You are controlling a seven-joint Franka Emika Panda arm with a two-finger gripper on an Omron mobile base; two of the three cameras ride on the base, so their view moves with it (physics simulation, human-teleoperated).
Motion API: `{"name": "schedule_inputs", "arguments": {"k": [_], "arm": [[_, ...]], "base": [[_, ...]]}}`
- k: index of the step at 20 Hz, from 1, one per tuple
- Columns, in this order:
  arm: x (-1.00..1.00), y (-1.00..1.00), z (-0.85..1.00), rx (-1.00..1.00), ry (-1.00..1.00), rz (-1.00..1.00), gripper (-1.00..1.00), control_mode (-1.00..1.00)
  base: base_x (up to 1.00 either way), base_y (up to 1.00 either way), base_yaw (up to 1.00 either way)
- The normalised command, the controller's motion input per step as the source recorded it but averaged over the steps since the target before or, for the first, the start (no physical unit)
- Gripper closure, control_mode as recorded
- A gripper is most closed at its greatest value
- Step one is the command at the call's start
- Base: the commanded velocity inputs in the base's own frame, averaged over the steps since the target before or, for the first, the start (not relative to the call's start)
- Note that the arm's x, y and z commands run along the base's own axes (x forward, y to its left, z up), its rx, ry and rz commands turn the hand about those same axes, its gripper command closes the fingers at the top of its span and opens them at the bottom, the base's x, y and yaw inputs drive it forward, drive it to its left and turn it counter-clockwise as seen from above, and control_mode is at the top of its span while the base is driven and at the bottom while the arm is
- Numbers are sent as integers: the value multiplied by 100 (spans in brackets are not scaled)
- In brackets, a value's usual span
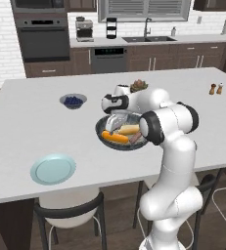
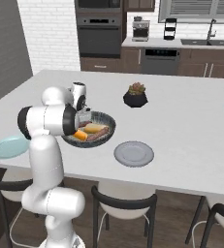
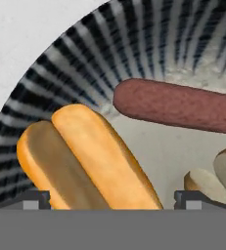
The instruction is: Place one bun and one sausage from the bowl on each plate.
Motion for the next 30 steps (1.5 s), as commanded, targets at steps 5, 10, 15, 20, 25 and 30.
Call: {"name": "schedule_inputs", "arguments": {"k": [5, 10, 15, 20, 25, 30], "arm": [[-28, 0, -29, 0, 0, 0, -100, -100], [-3, 0, -12, 0, 0, 0, -100, -100], [0, 0, -15, 0, 0, 0, -100, -100], [0, 0, -22, 0, -1, 0, 100, -100], [0, 4, -2, 0, -5, 0, 100, -100], [-13, 22, 56, -6, -4, 0, 100, -100]], "base": [[0, 0, 0], [0, 0, 0], [0, 0, 0], [0, 0, 0], [0, 0, 0], [0, 0, 0]]}}
